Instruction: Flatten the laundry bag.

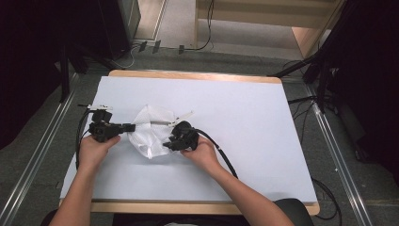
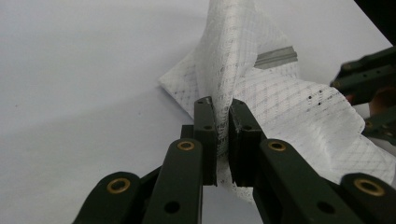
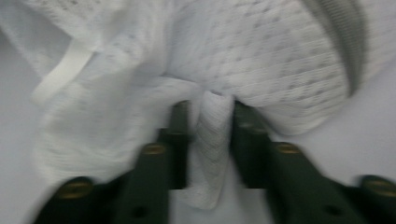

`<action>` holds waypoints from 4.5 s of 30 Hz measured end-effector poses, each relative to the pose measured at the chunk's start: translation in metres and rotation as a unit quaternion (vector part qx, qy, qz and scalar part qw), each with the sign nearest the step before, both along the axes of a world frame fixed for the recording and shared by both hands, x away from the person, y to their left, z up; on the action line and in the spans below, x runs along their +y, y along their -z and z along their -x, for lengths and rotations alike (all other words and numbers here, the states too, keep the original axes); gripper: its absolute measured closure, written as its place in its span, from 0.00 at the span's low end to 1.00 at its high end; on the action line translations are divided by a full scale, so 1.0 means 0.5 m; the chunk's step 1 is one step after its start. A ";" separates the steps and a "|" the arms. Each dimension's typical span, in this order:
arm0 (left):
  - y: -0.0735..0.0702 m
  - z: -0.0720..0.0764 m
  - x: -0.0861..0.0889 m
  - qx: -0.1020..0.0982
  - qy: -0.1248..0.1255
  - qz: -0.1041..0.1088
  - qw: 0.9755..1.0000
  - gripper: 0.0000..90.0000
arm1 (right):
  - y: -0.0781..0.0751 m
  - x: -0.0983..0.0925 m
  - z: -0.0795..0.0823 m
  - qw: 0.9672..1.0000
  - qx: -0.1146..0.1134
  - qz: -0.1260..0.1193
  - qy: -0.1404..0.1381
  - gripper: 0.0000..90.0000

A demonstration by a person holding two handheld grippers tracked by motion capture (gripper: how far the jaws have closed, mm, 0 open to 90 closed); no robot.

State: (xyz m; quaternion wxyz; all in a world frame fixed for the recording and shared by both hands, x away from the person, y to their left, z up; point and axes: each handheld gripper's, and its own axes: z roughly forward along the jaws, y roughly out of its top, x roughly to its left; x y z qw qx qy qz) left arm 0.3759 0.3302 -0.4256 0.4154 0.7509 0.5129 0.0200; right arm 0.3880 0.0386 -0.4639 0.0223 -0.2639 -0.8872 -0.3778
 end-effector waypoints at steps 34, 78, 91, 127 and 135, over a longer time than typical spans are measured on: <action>-0.010 -0.069 -0.028 -0.013 0.002 0.050 0.999 0.91 | -0.151 -0.211 0.104 0.997 -0.042 -0.034 0.046 0.81; -0.025 -0.024 -0.006 -0.015 0.006 -0.003 1.000 0.50 | -0.113 -0.372 -0.099 0.988 0.013 -0.005 0.154 1.00; -0.048 -0.047 -0.075 -0.013 0.041 -0.029 0.999 0.51 | -0.069 -0.426 -0.126 0.976 0.013 0.005 0.216 0.79; -0.026 -0.087 -0.160 0.031 0.093 -0.090 0.991 1.00 | -0.058 -0.410 -0.012 0.977 -0.013 -0.011 0.211 0.83; -0.014 -0.060 -0.089 0.033 0.065 -0.068 0.995 1.00 | -0.051 -0.431 -0.024 0.975 -0.013 -0.010 0.222 0.76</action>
